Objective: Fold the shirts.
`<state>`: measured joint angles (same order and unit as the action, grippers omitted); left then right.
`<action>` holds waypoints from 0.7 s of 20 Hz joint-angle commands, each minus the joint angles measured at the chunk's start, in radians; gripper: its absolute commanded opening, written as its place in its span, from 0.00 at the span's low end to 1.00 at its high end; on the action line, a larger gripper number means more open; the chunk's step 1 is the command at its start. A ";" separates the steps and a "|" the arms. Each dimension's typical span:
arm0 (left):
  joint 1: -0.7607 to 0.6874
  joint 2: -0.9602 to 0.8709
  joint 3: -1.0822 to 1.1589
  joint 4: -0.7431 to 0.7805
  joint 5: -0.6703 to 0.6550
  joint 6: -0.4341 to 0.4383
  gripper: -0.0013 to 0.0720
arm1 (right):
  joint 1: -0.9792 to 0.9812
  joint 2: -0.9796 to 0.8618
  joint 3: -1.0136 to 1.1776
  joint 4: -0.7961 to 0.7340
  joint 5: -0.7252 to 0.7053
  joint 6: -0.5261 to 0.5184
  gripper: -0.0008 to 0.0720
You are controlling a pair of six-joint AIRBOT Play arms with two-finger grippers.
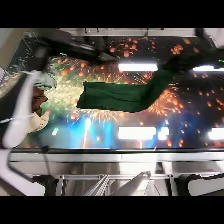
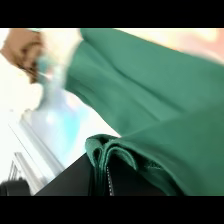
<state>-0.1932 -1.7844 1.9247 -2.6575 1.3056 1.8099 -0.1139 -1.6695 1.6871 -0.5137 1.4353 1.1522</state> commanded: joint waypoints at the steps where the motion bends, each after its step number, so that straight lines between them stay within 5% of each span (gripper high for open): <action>1: 0.226 0.303 -0.188 0.174 0.097 0.031 0.05 | 0.325 -0.018 0.001 0.049 -0.378 0.000 0.04; 4: 0.394 0.464 -0.377 0.202 0.124 0.062 0.05 | 0.575 -0.172 0.065 0.047 -0.672 -0.016 0.04; 6: 0.468 0.528 -0.502 0.196 0.141 0.100 0.05 | 0.666 -0.341 0.180 0.077 -0.698 -0.015 0.08; 7: 0.497 0.557 -0.570 0.196 0.136 0.115 0.05 | 0.694 -0.426 0.244 0.106 -0.685 -0.015 0.51; 8: 0.520 0.578 -0.631 0.195 0.130 0.133 0.05 | 0.705 -0.483 0.290 0.132 -0.645 -0.013 0.67; 9: 0.537 0.595 -0.681 0.195 0.125 0.148 0.06 | 0.705 -0.511 0.310 0.152 -0.602 -0.002 0.49; 10: 0.554 0.608 -0.725 0.193 0.120 0.156 0.06 | 0.692 -0.511 0.311 0.155 -0.554 -0.005 0.42; 14: 0.621 0.654 -0.862 0.063 0.109 0.217 0.06 | 0.499 -0.402 0.311 0.023 -0.272 0.069 0.42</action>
<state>0.3737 -1.1709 1.1702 -2.5076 1.4170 1.9739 0.4820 -2.1059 1.9778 -0.4164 0.9802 1.1595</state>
